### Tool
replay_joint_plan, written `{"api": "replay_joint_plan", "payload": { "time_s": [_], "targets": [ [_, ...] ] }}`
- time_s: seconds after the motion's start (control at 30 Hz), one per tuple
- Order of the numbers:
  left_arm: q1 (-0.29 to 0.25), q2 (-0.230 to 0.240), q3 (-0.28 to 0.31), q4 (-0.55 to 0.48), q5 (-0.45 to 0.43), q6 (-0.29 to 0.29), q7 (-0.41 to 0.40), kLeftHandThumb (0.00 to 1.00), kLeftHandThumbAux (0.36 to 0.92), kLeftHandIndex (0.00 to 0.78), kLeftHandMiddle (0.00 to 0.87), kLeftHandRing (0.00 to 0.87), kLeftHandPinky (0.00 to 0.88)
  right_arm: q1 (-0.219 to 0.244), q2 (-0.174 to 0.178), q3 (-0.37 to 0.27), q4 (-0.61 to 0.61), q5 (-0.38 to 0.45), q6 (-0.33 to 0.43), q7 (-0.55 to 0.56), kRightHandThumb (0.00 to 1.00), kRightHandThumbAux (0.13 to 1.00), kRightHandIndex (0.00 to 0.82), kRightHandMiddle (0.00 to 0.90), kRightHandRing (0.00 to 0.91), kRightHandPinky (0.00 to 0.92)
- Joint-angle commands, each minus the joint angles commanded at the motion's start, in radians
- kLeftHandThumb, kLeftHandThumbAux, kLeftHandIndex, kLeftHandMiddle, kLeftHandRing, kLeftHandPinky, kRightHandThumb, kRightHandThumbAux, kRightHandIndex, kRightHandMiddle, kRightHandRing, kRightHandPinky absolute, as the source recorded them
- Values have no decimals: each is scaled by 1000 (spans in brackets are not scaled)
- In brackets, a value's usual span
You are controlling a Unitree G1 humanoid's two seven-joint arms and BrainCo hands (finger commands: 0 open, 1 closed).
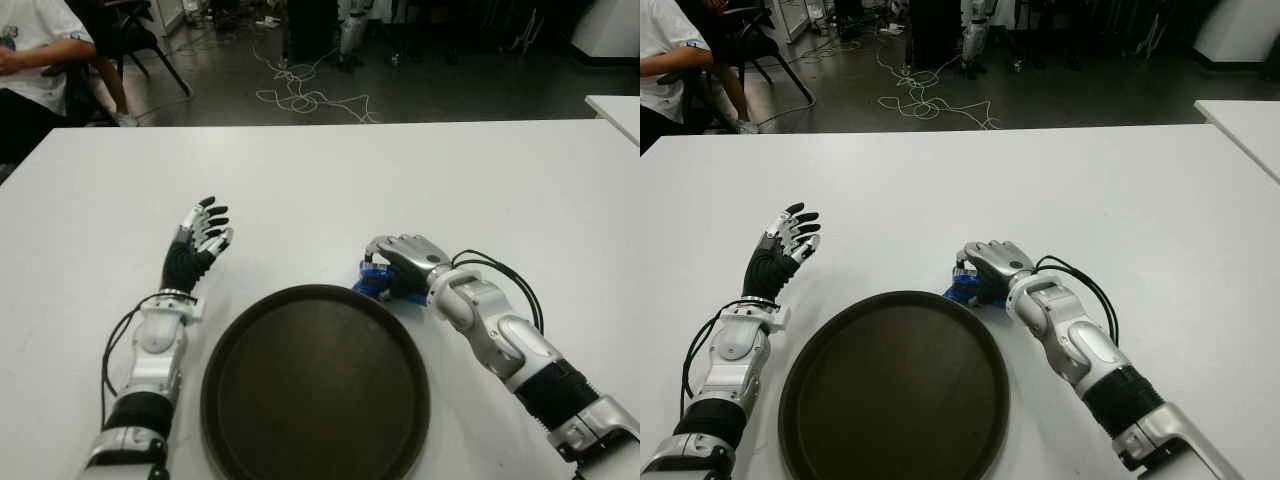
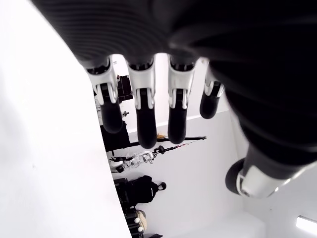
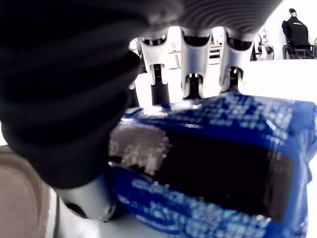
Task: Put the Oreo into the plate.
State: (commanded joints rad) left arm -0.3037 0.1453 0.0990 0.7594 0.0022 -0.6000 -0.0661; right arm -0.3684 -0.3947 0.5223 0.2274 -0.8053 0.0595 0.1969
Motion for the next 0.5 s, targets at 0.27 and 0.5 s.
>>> {"api": "replay_joint_plan", "payload": {
  "time_s": [0.27,0.5],
  "targets": [
    [3,1,-2,2,11,-9,17,80,617,120,226,223,197,1,-8,-3,-6,5,-10,3,221,881,538,722,728,694],
    [7,3,-1,2,6,-8,11,81,622,118,220,213,184,1,-11,-8,0,14,-32,-6,196,877,546,724,731,708]
  ]
}}
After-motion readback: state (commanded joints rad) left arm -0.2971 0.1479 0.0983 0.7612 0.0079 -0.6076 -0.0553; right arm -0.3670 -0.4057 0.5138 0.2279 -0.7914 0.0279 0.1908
